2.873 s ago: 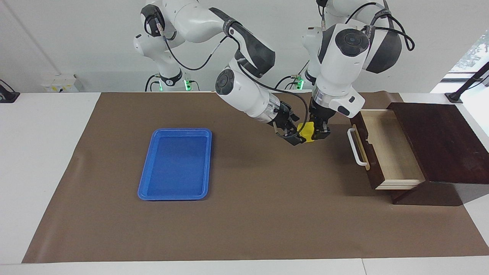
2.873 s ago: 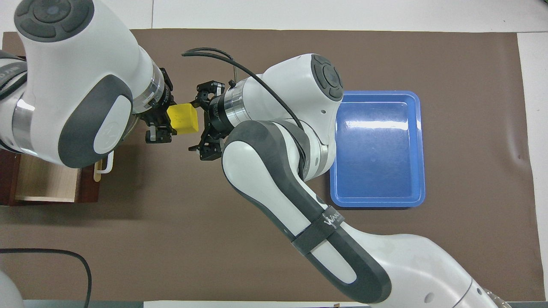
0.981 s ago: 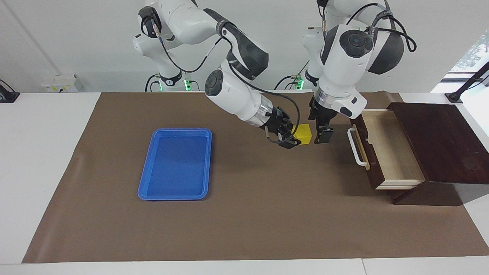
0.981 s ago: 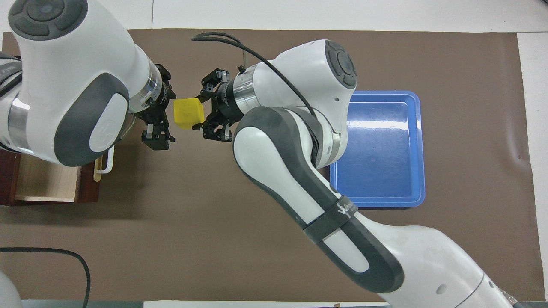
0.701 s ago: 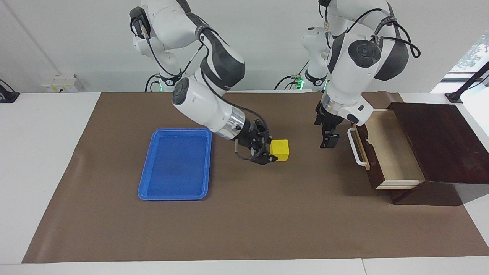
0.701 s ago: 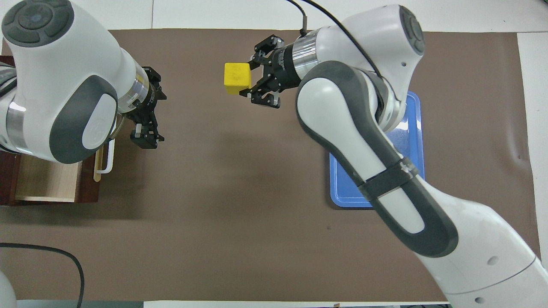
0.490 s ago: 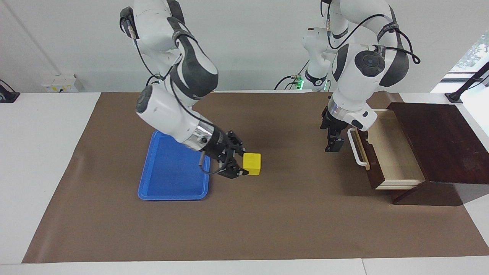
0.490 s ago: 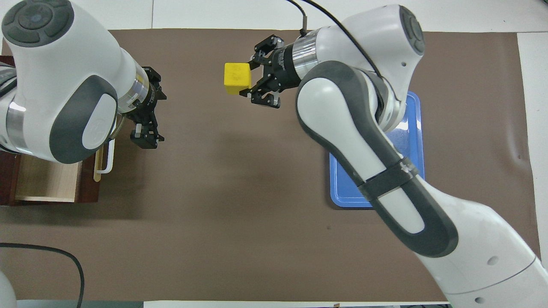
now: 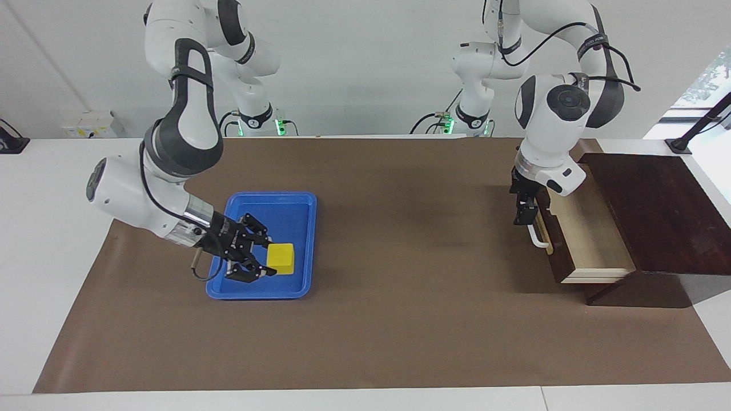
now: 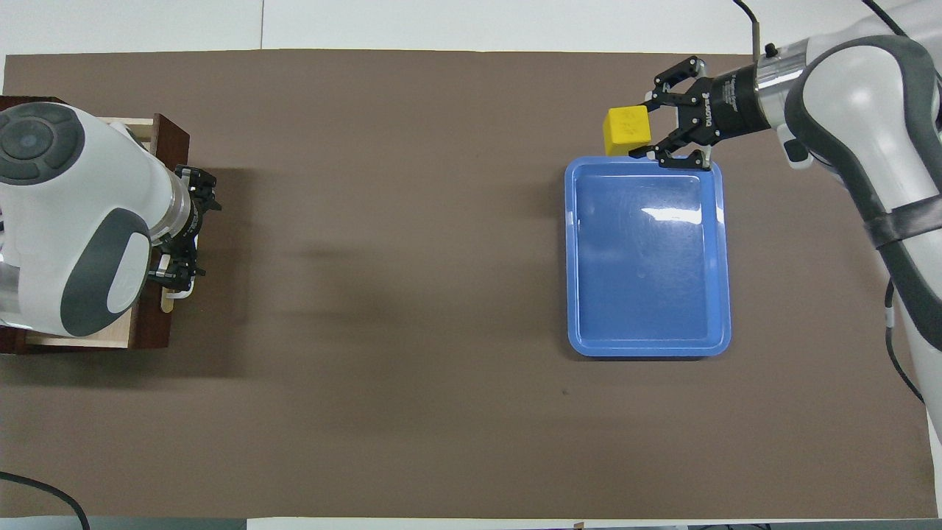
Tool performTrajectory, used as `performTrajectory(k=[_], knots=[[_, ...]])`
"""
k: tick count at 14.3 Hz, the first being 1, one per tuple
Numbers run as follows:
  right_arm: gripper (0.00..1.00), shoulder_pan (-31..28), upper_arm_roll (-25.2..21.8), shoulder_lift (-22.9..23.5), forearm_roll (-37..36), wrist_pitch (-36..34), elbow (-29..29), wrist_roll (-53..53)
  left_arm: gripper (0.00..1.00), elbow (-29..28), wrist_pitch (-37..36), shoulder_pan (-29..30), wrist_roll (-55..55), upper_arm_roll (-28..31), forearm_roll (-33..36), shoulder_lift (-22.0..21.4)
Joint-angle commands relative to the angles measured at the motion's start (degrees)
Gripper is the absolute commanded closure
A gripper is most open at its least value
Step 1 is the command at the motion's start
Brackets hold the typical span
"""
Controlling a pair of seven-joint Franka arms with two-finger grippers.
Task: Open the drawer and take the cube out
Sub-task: 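Lower the yellow cube into the blue tray and open the right gripper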
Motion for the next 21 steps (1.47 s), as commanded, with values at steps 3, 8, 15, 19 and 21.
performTrajectory(k=[3, 8, 15, 19, 21], knots=[[1.0, -6.98, 0.78, -9.4, -0.35, 1.0, -19.01, -14.09, 0.0, -2.93, -1.34, -2.47, 0.89, -0.12, 13.03, -1.39], [1.0, -9.35, 0.61, -14.76, -0.26, 4.32, -32.98, -19.9, 0.0, -5.48, -1.34, -2.21, 0.62, -0.12, 19.55, -1.57], [1.0, -10.68, 0.69, -17.49, 0.62, 10.13, -41.61, -22.2, 0.0, -5.39, 0.31, 2.43, 0.54, -0.12, 23.42, -1.3], [1.0, -10.24, 0.69, -17.85, 0.71, 11.02, -43.2, -23.6, 0.0, -5.39, 4.62, 7.8, 0.8, -0.12, 25.0, -1.04], [1.0, -10.16, 0.69, -18.37, 0.71, 11.19, -44.43, -24.74, 0.0, -5.39, 5.94, 9.74, 2.11, -0.12, 25.18, -0.95]])
